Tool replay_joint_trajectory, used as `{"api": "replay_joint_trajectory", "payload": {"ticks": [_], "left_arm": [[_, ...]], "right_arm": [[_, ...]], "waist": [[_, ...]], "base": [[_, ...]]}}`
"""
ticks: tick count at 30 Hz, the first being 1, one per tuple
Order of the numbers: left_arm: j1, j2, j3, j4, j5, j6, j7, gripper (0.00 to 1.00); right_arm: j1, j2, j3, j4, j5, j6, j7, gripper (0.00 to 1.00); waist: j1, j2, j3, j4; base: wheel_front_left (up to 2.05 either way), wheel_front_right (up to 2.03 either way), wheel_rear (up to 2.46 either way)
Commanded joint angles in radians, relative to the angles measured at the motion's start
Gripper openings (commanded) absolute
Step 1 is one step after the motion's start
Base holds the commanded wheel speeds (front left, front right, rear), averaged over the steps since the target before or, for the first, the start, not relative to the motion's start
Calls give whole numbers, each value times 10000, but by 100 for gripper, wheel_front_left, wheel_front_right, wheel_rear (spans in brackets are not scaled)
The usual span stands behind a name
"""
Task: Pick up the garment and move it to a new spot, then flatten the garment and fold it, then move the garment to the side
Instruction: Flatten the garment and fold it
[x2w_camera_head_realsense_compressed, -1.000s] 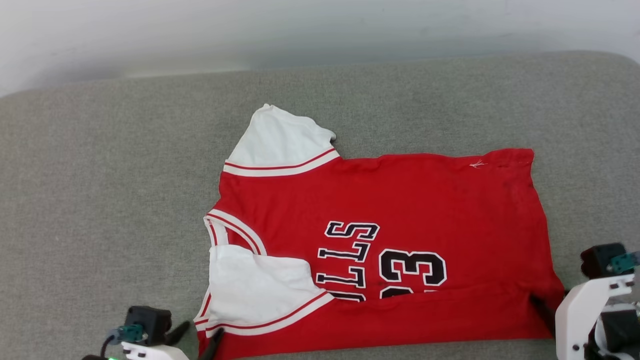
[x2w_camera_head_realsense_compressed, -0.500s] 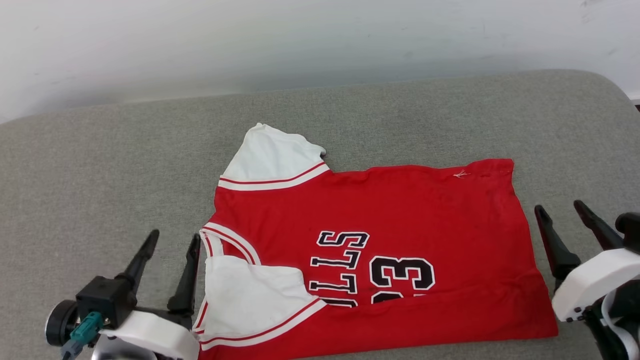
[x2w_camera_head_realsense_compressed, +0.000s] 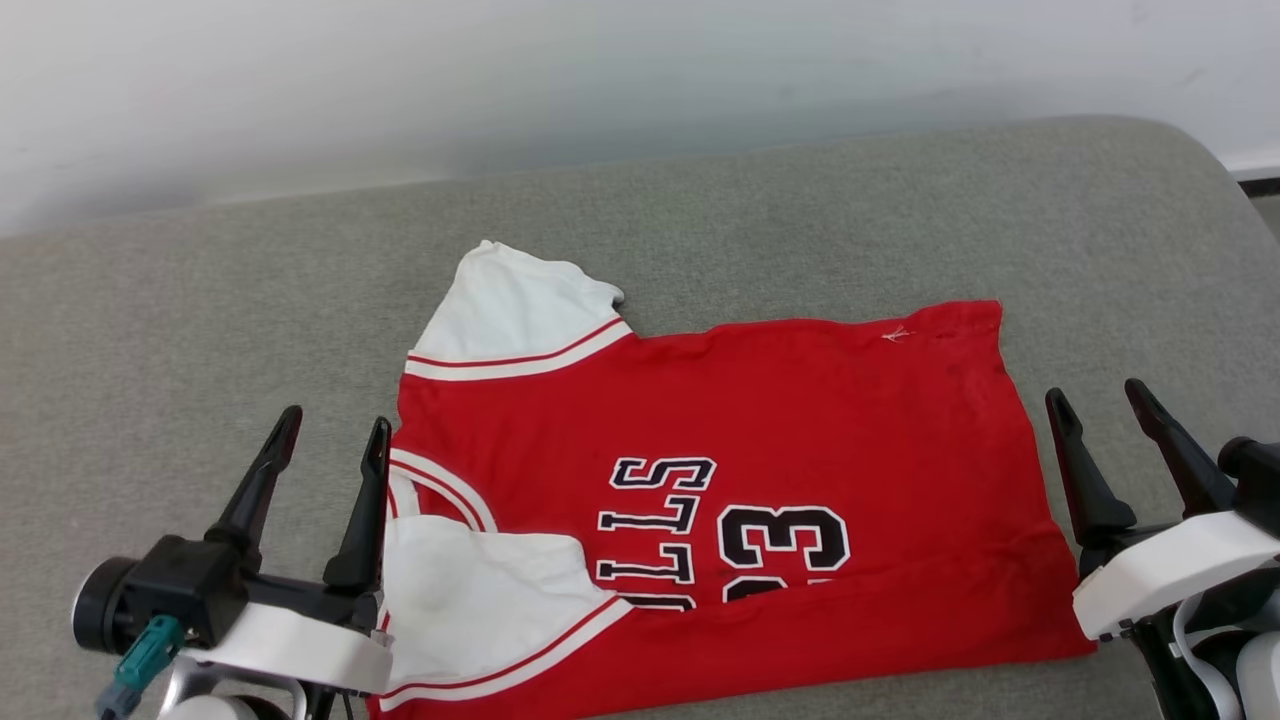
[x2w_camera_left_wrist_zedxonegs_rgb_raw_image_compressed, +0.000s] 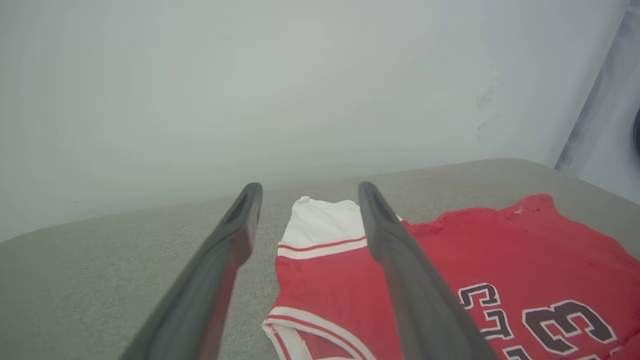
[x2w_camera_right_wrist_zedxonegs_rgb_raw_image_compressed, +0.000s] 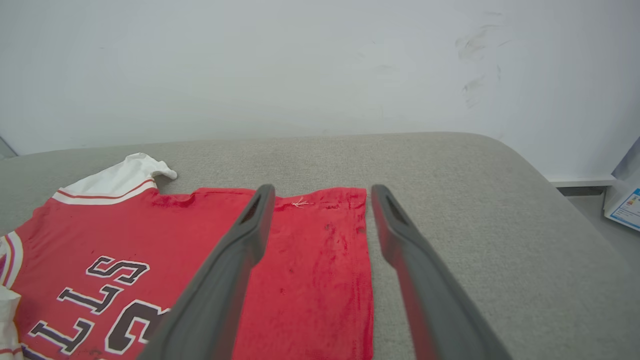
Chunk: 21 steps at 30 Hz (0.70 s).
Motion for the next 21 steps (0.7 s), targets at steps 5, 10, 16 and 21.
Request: {"api": "replay_joint_trajectory", "payload": {"ticks": [5,10,16,21], "left_arm": [[-1135,479,-125,361,63,-788,412,100],[-4044,1460,-590,1081,-673,-1881,3460,100],[-6364,2177,-1117,2212,-1847,-2143,6612,100],[-8084,2954,-1627,3386,-2457,-2178,9370,100]], "right_arm": [[-245,97,77,-54,-92,-4,-201,100],[-635,318,335,-292,-94,-4,-349,100],[-913,533,648,-250,-109,-4,-519,100],[-1133,769,1018,-9,-49,-4,-775,100]], "waist": [[0,0,553,-521],[0,0,1625,-1287],[0,0,2412,-1940],[0,0,3068,-2552]], "base": [[0,0,0],[0,0,0],[0,0,0],[0,0,0]]}}
